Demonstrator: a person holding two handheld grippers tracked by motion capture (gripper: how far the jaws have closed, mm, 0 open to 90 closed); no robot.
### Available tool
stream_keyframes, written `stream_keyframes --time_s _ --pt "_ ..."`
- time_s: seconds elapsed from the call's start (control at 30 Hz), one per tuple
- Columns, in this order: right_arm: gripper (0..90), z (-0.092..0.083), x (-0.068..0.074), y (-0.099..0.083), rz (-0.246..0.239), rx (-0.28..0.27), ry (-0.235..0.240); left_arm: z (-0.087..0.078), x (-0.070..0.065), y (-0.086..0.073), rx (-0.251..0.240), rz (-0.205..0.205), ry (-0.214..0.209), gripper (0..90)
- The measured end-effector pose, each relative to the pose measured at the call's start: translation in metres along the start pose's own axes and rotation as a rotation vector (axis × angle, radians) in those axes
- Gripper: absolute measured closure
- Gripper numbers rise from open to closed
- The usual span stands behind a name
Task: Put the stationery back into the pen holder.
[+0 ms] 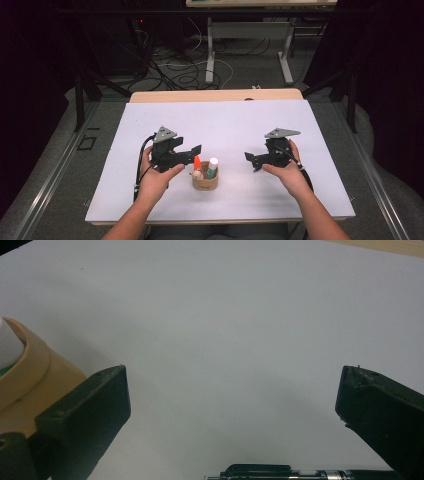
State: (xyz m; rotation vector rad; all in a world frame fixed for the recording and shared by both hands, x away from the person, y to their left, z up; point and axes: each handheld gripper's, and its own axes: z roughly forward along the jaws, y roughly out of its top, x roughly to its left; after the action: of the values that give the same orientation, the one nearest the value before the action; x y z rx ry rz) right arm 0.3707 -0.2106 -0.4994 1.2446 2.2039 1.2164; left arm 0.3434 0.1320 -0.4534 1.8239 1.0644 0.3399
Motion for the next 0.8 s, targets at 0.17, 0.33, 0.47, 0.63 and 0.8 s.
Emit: stream_keyframes --time_s 0.17,0.33,0.47,0.63,0.8 --pt "0.0 -0.002 -0.003 -0.002 -0.023 0.018 -0.004 -0.002 0.011 0.0 0.0 -0.016 -0.004 19.1" --pt "2.2 -0.003 -0.008 -0.002 -0.097 0.038 -0.028 -0.004 0.019 -0.001 -0.004 -0.019 0.0 17.1" --pt "18.5 -0.004 -0.012 0.003 -0.186 0.055 -0.026 -0.006 0.022 -0.001 -0.01 -0.014 -0.001 17.0" --pt "32.1 -0.005 -0.014 0.009 -0.339 0.136 0.01 -0.009 0.024 0.001 -0.01 -0.007 -0.014 16.1" --pt "42.7 -0.007 -0.014 0.01 -0.518 0.171 0.03 -0.011 0.026 -0.001 -0.009 0.005 -0.01 15.3"
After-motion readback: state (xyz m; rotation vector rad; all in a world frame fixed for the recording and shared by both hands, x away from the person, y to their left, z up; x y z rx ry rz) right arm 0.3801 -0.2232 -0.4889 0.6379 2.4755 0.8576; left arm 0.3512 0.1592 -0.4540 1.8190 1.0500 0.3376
